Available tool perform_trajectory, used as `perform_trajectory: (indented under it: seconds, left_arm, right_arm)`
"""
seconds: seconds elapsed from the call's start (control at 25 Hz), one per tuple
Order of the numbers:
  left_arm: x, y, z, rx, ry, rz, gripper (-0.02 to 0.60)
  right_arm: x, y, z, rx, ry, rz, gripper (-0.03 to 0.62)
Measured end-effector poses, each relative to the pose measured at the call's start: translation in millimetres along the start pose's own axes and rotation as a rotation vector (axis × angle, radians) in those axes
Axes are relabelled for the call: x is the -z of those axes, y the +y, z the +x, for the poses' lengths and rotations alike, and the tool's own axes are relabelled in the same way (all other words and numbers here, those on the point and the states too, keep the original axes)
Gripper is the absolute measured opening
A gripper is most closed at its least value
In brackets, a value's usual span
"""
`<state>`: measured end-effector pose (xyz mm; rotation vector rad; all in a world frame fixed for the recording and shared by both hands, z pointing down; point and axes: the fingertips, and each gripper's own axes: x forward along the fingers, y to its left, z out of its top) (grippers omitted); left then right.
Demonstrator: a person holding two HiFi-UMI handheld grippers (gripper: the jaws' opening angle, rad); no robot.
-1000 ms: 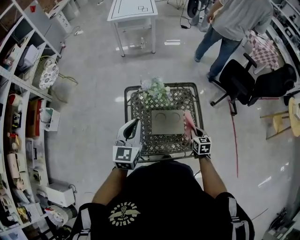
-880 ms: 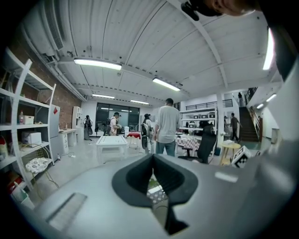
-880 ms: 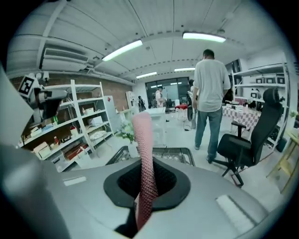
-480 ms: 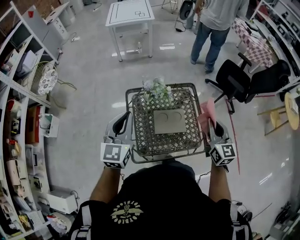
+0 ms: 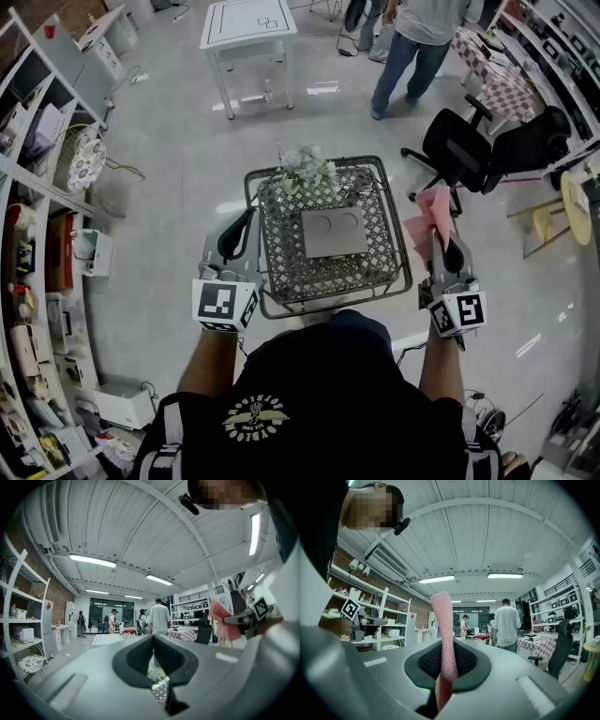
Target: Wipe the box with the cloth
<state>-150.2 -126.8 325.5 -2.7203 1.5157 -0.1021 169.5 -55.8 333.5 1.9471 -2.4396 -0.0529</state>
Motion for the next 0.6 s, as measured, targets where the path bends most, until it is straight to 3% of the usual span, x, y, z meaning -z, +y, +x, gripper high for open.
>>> perform_trajectory:
  seconds: [0.28,0.6]
  left_arm:
    - [10.0,-17.8,14.2,-0.042,0.033,0.003,0.000]
    - [3.8,-54.1,26.8,-0.098,0.009,0.007,0.000]
  right_arm:
    - [-1.3,-23.5,10.1,-0.037,-0.001,-0.037,0.017]
    - [0.4,-57.0,17.0,-0.111,-0.019,-0.042,0.017]
